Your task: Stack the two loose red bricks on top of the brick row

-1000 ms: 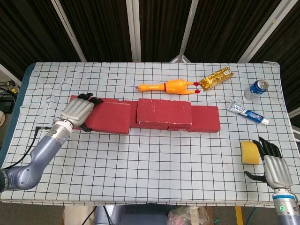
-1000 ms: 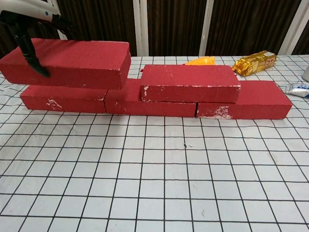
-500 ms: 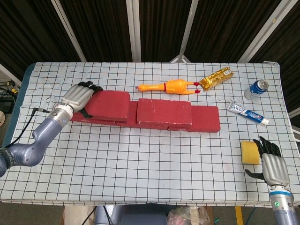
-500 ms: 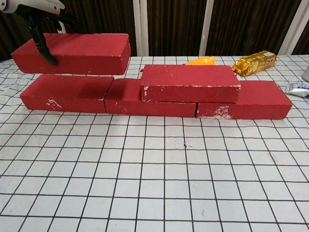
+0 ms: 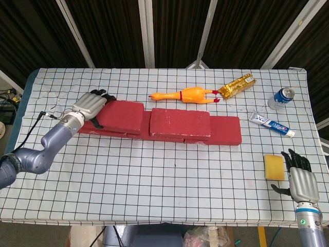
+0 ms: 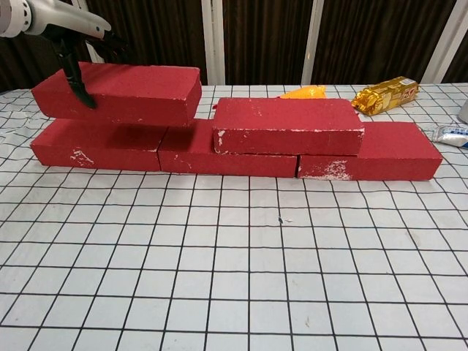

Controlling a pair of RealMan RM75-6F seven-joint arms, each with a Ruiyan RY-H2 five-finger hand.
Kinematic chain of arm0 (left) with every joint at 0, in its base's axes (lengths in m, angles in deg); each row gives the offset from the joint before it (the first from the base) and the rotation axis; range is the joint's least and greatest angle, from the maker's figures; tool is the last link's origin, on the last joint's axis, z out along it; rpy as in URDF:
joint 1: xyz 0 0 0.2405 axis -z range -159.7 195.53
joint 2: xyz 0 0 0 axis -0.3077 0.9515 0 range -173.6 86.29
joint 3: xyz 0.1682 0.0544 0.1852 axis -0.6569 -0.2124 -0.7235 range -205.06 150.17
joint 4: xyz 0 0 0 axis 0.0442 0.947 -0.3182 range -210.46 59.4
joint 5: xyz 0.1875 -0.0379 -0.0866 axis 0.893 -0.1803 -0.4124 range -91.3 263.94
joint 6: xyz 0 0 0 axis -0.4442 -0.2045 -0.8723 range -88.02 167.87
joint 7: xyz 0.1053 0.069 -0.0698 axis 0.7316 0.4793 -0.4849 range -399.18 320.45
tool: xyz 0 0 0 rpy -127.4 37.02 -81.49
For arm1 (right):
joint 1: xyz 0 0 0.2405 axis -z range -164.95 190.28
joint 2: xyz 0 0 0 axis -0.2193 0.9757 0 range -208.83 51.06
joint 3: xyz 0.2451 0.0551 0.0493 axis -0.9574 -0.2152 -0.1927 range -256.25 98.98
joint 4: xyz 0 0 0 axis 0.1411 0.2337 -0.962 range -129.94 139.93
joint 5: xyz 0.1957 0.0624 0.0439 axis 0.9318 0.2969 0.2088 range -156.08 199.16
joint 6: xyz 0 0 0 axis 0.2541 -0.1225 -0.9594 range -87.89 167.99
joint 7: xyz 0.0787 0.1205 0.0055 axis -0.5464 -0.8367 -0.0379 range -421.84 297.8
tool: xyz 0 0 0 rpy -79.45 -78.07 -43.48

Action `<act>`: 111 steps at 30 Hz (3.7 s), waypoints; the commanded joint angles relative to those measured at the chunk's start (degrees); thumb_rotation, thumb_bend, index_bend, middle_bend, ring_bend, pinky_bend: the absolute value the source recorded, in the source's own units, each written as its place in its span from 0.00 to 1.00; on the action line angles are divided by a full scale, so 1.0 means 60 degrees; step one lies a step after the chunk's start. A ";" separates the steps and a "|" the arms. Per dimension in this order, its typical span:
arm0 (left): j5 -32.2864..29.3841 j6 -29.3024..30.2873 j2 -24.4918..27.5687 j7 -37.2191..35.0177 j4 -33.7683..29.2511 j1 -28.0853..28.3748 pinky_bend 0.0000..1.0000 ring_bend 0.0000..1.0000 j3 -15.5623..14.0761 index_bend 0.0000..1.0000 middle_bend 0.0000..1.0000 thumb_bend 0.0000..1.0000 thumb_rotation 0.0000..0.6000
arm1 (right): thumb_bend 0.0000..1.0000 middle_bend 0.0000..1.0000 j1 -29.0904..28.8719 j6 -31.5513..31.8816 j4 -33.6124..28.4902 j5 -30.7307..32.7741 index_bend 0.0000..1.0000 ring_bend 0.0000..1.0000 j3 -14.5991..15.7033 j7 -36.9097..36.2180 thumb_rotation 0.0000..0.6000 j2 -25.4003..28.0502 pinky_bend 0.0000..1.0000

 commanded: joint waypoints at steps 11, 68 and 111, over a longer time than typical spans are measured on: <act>0.0203 0.0381 -0.0679 -0.0228 0.0781 0.0183 0.10 0.06 -0.0483 0.26 0.19 0.00 1.00 | 0.16 0.00 -0.0040 -0.0066 0.0030 0.0072 0.12 0.00 -0.0016 0.0003 1.00 -0.0017 0.00; -0.1589 0.1146 -0.1615 0.0644 0.0938 0.1004 0.10 0.06 -0.1184 0.25 0.19 0.00 1.00 | 0.16 0.00 0.0014 -0.0041 -0.0020 0.0126 0.12 0.00 -0.0078 -0.0324 1.00 0.0166 0.00; -0.1940 0.1200 -0.2090 0.0850 0.1280 0.1147 0.09 0.06 -0.1248 0.20 0.16 0.00 1.00 | 0.16 0.00 -0.0010 -0.0097 -0.0026 0.0249 0.12 0.00 -0.0099 -0.0314 1.00 0.0164 0.00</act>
